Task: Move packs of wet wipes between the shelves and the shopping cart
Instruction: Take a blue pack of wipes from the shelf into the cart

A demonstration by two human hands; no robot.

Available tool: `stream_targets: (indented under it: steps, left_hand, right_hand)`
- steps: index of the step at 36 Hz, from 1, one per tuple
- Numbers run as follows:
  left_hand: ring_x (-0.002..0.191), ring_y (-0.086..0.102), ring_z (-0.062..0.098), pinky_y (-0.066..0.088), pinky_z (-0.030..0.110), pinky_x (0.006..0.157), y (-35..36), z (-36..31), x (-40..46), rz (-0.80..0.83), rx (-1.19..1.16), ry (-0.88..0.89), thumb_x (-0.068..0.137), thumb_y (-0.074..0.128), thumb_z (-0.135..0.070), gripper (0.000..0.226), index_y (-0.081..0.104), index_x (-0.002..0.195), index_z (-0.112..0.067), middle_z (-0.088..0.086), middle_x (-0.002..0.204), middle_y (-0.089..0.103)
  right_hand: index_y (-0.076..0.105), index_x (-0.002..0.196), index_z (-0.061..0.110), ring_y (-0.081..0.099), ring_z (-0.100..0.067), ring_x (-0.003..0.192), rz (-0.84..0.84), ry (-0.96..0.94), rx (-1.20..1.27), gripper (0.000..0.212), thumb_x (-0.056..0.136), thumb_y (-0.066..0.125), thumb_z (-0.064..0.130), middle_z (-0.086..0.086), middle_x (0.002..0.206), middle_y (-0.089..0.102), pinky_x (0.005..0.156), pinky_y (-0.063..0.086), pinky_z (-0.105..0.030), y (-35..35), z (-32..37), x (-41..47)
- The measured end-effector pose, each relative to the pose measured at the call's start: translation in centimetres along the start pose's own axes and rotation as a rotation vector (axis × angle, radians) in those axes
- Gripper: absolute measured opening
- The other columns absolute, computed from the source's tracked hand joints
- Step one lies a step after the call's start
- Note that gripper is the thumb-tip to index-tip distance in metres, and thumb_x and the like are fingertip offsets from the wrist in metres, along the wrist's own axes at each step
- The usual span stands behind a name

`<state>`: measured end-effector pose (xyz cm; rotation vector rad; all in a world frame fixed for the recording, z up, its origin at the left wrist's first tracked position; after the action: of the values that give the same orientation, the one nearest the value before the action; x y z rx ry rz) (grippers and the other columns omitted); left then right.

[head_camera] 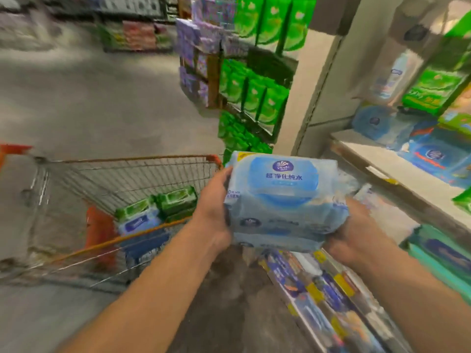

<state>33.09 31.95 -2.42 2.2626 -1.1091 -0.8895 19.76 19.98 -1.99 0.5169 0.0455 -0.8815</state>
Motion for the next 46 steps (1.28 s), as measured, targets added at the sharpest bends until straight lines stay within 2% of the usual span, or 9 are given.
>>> stream_targets:
  steps: [2,5,12,16,20,25,34,40,46]
  left_hand:
    - [0.099,0.074,0.035,0.058,0.049,0.091,-2.6,-2.3,0.5,-0.026,0.0,0.014,0.104,0.042,-0.05,0.049,0.08,0.111,-0.019,0.013,0.115,0.076]
    - [0.073,0.076,0.026,0.063,0.036,0.066,-6.4,-5.6,1.4,-0.092,0.045,0.052,0.105,0.042,-0.047,0.055,0.083,0.079,-0.021,0.007,0.092,0.079]
    - [0.08,0.075,0.028,0.061,0.041,0.078,-14.0,-11.6,3.7,-0.151,-0.016,0.08,0.102,0.047,-0.047,0.046,0.083,0.091,-0.023,0.007,0.104,0.079]
    - [0.08,0.076,0.028,0.062,0.041,0.075,-17.8,-13.8,5.0,-0.199,-0.048,0.107,0.103,0.046,-0.048,0.047,0.083,0.094,-0.021,0.008,0.104,0.079]
    - [0.092,0.074,0.031,0.059,0.047,0.088,-20.8,-15.0,6.5,-0.26,-0.068,0.098,0.102,0.047,-0.052,0.047,0.076,0.122,-0.02,0.011,0.12,0.075]
    - [0.089,0.077,0.029,0.064,0.043,0.073,-22.8,-15.7,9.7,-0.26,-0.083,0.105,0.105,0.044,-0.053,0.047,0.076,0.118,-0.021,0.009,0.114,0.077]
    - [0.126,0.064,0.032,0.052,0.051,0.106,-28.2,-14.6,18.4,-0.346,-0.082,0.038,0.111,0.037,-0.04,0.046,0.061,0.142,-0.017,0.01,0.137,0.067]
    - [0.124,0.065,0.032,0.054,0.05,0.102,-31.3,-12.3,24.1,-0.368,-0.159,-0.018,0.108,0.038,-0.03,0.044,0.06,0.142,-0.013,0.012,0.137,0.066]
    - [0.095,0.073,0.029,0.06,0.047,0.087,-35.9,-9.3,29.0,-0.514,-0.169,-0.043,0.103,0.038,-0.032,0.037,0.07,0.114,-0.019,0.008,0.107,0.074]
  right_hand:
    - [0.082,0.075,0.019,0.073,-0.031,0.079,0.04,-0.001,-0.072,0.024,0.067,0.076,0.041,-0.009,0.088,0.077,0.074,0.061,-0.045,3.1,-0.8,1.8]
    - [0.075,0.105,0.016,0.07,-0.034,0.093,0.057,0.065,-0.127,0.03,0.093,0.058,0.037,-0.012,0.112,0.075,0.093,0.055,-0.049,7.1,-2.6,4.7]
    - [0.069,0.083,0.014,0.07,-0.012,0.053,0.059,0.12,-0.187,0.039,0.106,0.04,0.026,0.003,0.066,0.074,0.046,0.055,-0.02,14.8,-6.3,10.2]
    - [0.081,0.072,0.022,0.074,-0.021,0.07,0.134,0.144,-0.247,0.047,0.102,0.046,0.027,-0.002,0.081,0.078,0.057,0.06,-0.03,18.8,-8.7,13.2]
    - [0.073,0.082,0.017,0.072,-0.021,0.063,0.154,0.179,-0.263,0.034,0.102,0.048,0.029,-0.002,0.076,0.076,0.053,0.06,-0.031,20.8,-10.6,16.2]
    - [0.073,0.101,0.017,0.073,-0.03,0.085,0.163,0.232,-0.279,0.029,0.103,0.046,0.029,-0.008,0.098,0.077,0.075,0.062,-0.044,21.9,-13.0,20.8]
    - [0.075,0.086,0.02,0.071,-0.021,0.075,0.179,0.298,-0.288,0.029,0.102,0.052,0.02,-0.002,0.085,0.077,0.071,0.06,-0.036,20.8,-17.0,31.7]
    - [0.069,0.088,0.013,0.064,-0.022,0.074,0.206,0.37,-0.392,0.019,0.1,0.054,0.013,-0.003,0.08,0.073,0.068,0.055,-0.031,18.8,-21.6,38.5]
    - [0.069,0.106,0.004,0.068,-0.033,0.098,0.283,0.453,-0.492,0.014,0.098,0.059,0.008,-0.014,0.101,0.074,0.088,0.057,-0.045,17.2,-26.8,42.6]
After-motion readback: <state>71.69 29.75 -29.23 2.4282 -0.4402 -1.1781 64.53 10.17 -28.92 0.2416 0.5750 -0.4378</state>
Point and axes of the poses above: each hand's wrist, its own x-axis towards the middle knuckle, its own y-axis out of the palm, z = x × y, the point moved 8 cm from there along x, towards the middle knuckle
